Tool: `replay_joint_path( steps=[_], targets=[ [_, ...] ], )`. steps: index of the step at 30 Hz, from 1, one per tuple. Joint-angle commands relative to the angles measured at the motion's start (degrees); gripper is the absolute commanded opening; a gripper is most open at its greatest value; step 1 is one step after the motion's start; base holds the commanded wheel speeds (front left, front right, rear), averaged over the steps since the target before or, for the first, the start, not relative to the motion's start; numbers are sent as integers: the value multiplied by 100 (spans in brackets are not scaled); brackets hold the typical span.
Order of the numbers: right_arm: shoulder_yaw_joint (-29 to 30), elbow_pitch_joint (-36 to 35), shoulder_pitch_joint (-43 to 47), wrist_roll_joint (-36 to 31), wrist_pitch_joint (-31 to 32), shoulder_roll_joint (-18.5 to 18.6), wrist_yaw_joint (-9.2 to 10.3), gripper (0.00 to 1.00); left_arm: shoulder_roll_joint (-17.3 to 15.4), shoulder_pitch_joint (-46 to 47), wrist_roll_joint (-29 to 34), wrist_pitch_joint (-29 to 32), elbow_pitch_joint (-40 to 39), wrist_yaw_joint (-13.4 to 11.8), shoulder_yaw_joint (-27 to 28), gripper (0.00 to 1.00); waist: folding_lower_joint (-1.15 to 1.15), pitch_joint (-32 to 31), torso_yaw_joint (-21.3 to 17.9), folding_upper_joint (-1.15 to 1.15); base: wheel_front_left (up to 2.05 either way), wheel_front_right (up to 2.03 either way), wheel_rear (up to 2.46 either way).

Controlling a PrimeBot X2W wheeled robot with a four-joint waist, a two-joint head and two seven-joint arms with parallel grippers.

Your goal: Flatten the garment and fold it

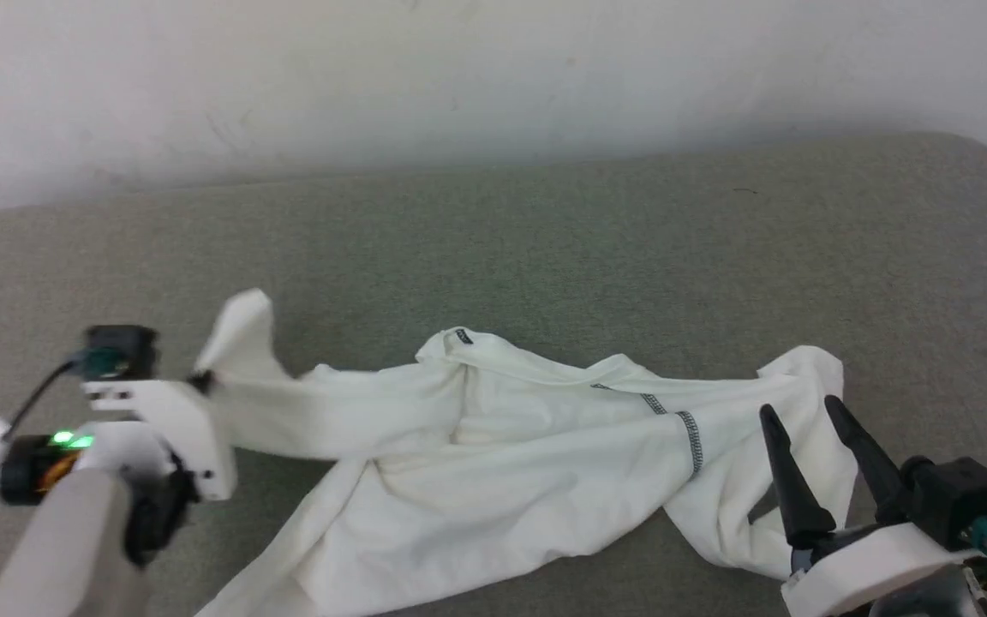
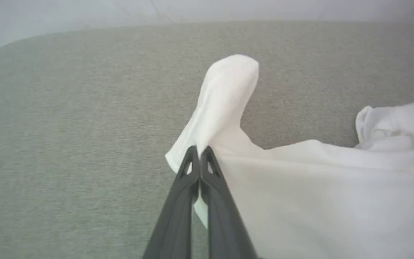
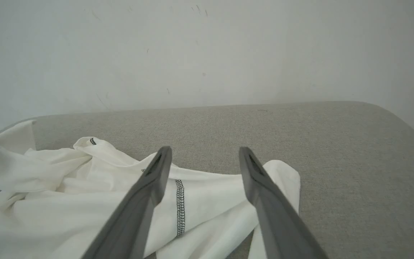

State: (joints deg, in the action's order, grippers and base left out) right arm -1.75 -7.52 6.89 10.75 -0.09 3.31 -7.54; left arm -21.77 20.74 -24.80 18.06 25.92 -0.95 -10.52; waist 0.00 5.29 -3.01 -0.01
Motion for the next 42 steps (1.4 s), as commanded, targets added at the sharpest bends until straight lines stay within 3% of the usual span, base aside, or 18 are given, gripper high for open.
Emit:
replay_joint_path(
  steps=[1,5,10,16,19,20,21,30,36,42],
  targets=[
    [9,-9,56,45,-17,-23,5,100,-95,-154,-17,-63,-88,-79,83,0,0,-83,141,1,0,0,0],
    [70,-78,141,44,15,-35,5,100,-342,-1232,-91,-215,-1292,-786,685,0,0,-97,347,1,0,0,0],
    [165,-196,187,20,72,-40,5,100,-248,-2926,-319,-33,-2505,-1610,1380,0,0,-80,558,1,0,0,0],
    [233,-271,227,59,113,-42,5,100,-6,-4143,-592,102,-2820,-2025,1839,0,0,-92,673,1,0,0,0],
    [227,-276,238,72,139,-42,5,100,57,-4265,-690,2,-2735,-1997,1924,0,0,-133,678,1,0,0,0],
    [223,-274,241,74,149,-42,5,100,105,-4219,-746,-81,-2740,-1957,1944,24,0,-152,678,1,0,0,0],
    [212,-265,247,64,168,-43,5,100,147,-4156,-781,-165,-2749,-1907,1933,100,0,-176,677,1,0,0,0],
    [21,-149,210,5,477,-27,5,100,276,-3303,-383,-1590,-3042,-1473,1608,100,0,-361,594,1,0,0,0],
    [-437,262,17,202,954,315,5,100,424,-2890,123,-2735,-3117,-1011,965,100,0,-463,591,1,0,0,0],
    [-1011,860,-711,594,1184,721,5,100,541,-2709,539,-3191,-3032,-637,387,100,0,-364,740,1,0,0,0]
  ],
)
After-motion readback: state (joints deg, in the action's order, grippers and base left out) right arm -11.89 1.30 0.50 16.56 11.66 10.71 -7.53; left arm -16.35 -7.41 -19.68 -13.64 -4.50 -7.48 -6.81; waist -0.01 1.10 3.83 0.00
